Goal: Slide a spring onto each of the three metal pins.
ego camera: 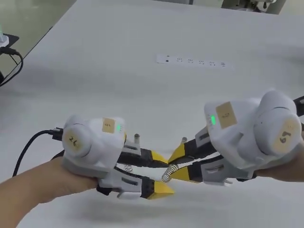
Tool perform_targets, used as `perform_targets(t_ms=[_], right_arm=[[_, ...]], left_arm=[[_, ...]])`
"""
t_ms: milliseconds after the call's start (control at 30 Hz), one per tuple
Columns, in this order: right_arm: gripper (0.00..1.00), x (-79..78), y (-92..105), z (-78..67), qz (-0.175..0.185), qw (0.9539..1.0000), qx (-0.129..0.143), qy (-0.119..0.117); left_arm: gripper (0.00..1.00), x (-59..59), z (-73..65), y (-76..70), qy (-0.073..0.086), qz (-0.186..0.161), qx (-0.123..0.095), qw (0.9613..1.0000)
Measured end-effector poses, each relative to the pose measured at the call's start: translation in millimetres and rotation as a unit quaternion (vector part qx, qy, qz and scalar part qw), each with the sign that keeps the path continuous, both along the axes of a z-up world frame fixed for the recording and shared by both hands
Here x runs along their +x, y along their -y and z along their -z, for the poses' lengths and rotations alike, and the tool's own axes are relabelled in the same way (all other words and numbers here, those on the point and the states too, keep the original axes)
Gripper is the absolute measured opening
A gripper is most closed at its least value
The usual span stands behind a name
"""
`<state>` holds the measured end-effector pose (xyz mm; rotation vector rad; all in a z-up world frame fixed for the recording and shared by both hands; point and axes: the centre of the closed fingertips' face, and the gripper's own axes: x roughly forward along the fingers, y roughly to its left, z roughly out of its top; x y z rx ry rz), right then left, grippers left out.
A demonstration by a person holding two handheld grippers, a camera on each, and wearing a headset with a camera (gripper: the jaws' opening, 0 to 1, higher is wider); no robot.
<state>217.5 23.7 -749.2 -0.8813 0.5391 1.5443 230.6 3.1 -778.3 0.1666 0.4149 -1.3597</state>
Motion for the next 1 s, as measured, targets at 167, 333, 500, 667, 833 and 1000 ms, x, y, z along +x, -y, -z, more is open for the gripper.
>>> perform_targets(t_ms=[167,333,500,667,833,1000], right_arm=[[0.06,0.5,-1.6,-1.8,0.002,1.0,0.004,-0.001],[0.06,2.1,-1.1,-2.6,0.004,1.0,0.003,0.001],[0.06,3.1,-0.4,-3.6,0.005,1.0,0.004,0.002],[0.06,4.5,0.8,-4.6,0.008,0.9999,0.006,0.003],[0.06,5.9,2.2,-3.9,0.01,0.9999,0.005,0.004],[0.06,6.1,2.7,-4.3,0.011,0.9999,0.006,0.004]], left_arm=[[0.31,1.2,1.4,-3.4,0.001,-0.008,0.003,1.0],[0.34,2.5,0.9,-4.8,0.002,-0.013,0.002,0.9999],[0.36,3.9,0.0,-5.5,0.003,-0.016,0.0,0.9999],[0.38,5.0,-1.6,-7.3,0.006,-0.02,-0.001,0.9998],[0.42,6.1,-2.4,-11.3,0.005,-0.026,0.0,0.9996],[0.46,6.5,2.1,-19.8,0.007,-0.034,0.007,0.9994]])
